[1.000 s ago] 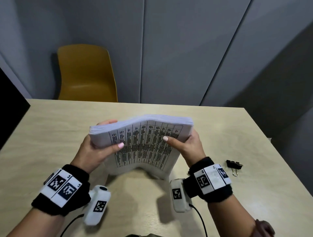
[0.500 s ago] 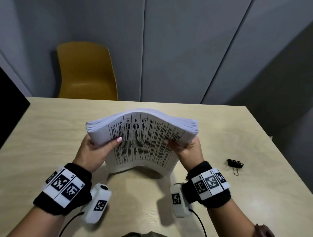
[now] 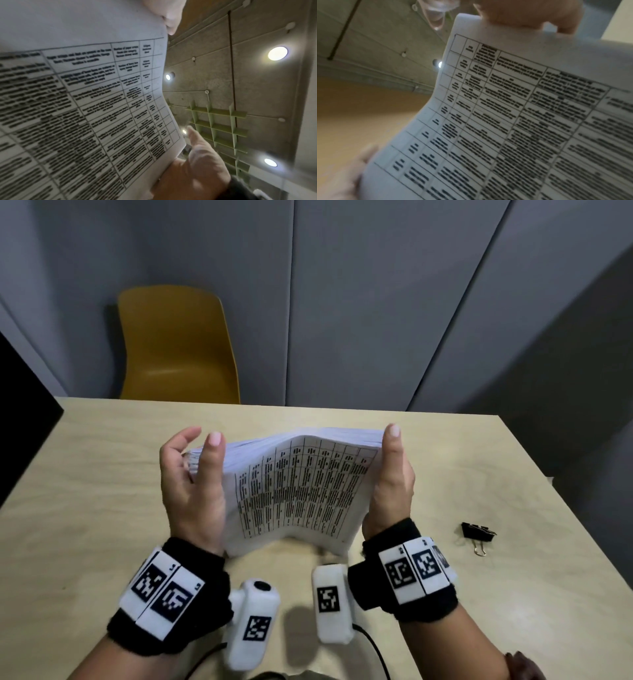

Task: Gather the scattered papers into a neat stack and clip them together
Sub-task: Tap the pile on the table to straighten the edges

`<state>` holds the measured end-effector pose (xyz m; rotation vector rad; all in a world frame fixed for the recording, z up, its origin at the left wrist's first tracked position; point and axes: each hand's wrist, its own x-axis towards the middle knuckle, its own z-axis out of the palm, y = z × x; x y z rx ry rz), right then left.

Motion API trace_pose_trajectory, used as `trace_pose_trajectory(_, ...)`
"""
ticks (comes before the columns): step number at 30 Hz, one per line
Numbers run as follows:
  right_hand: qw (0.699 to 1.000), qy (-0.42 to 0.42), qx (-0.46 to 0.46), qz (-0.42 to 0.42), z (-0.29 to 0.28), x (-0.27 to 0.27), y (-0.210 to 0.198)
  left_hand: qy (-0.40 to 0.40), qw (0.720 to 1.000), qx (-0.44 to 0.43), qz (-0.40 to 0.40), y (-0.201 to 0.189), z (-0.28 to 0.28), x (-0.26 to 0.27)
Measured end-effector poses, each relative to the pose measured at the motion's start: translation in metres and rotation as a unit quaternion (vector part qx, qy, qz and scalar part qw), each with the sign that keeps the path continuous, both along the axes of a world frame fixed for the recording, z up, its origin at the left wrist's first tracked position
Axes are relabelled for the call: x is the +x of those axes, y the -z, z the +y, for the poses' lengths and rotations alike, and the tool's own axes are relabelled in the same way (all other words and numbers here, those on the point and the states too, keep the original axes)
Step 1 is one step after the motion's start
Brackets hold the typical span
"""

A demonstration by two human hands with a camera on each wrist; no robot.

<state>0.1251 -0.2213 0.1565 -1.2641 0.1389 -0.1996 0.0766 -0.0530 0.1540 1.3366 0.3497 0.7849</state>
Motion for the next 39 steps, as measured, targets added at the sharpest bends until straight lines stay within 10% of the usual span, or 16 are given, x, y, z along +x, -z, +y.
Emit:
trace_pose_trajectory(11,0.998,0.032,0.042,0.019,0.002,0.006,-0.006,-0.009,0.999,-0.035,0.009,-0.013,0.002,0.017)
trace_pose_trajectory(19,0.982,-0.111,-0.118,-0.099,-0.014,-0.003,0.018,0.223,0.971,0.084,-0.013,0.004,0.028,0.007)
trace_pose_trajectory(25,0.965,-0.204,-0.165,-0.012,-0.036,0.012,0.042,0.258,0.955,0.083,0.122,0.039,0.045,0.012)
trace_pose_trajectory(39,0.962,-0.208,-0.177,-0.018,-0.037,0.008,0.066,0.214,0.956,0.08,0.182,0.059,0.034,0.011)
